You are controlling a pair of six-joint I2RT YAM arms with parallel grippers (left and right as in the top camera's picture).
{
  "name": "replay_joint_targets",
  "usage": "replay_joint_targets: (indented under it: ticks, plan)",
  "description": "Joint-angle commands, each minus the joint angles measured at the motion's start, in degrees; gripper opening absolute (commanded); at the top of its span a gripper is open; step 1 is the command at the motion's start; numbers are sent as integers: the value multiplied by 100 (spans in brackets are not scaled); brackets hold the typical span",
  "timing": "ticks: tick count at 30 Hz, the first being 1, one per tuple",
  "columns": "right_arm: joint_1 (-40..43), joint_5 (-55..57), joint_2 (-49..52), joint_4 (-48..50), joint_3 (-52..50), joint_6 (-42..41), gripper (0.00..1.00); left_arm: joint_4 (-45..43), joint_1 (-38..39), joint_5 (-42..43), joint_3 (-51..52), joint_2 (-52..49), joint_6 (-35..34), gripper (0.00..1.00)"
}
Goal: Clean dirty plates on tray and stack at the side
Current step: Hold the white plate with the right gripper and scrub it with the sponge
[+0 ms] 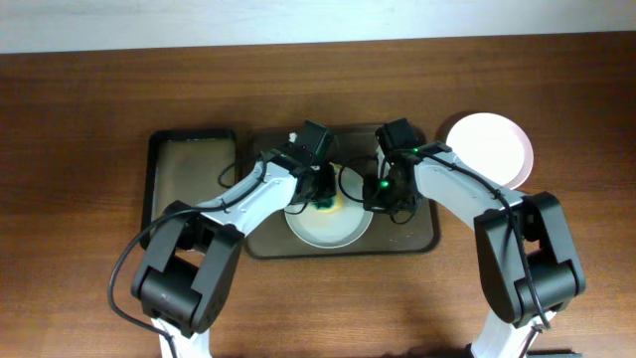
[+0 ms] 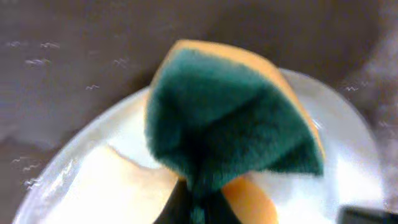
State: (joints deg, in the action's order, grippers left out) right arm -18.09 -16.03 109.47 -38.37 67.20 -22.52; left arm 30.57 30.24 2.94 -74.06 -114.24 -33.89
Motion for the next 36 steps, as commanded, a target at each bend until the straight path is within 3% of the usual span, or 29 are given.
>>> replay_joint_targets:
  ticks: [1, 4, 9, 11, 16, 20, 31, 34, 36]
  plan:
    - [37, 212, 63, -37, -68, -28, 5, 793, -286, -2184, 232, 17, 72, 0]
    - [37, 212, 63, -37, -68, -28, 4, 1080, -332, -2863, 232, 225, 72, 0]
    - [37, 212, 63, -37, -68, -28, 4, 1327, -341, -3228, 232, 715, 66, 0]
    - [37, 212, 63, -31, -68, -28, 4, 1287, -341, -2767, 232, 922, 63, 0]
    - [37, 210, 63, 11, -68, -28, 4, 925, -341, -498, 251, 994, 68, 0]
    - [37, 210, 63, -24, -68, -28, 4, 669, -284, 240, 278, 984, 70, 0]
    - [37, 210, 63, -26, -68, -28, 4, 448, 304, 83, 278, 273, 74, 0]
    - [37, 212, 63, -24, -68, -26, 4, 610, 286, -472, 278, 203, 72, 0]
    - [37, 214, 63, -24, -68, -26, 4, 925, 284, -1486, 275, 208, 72, 0]
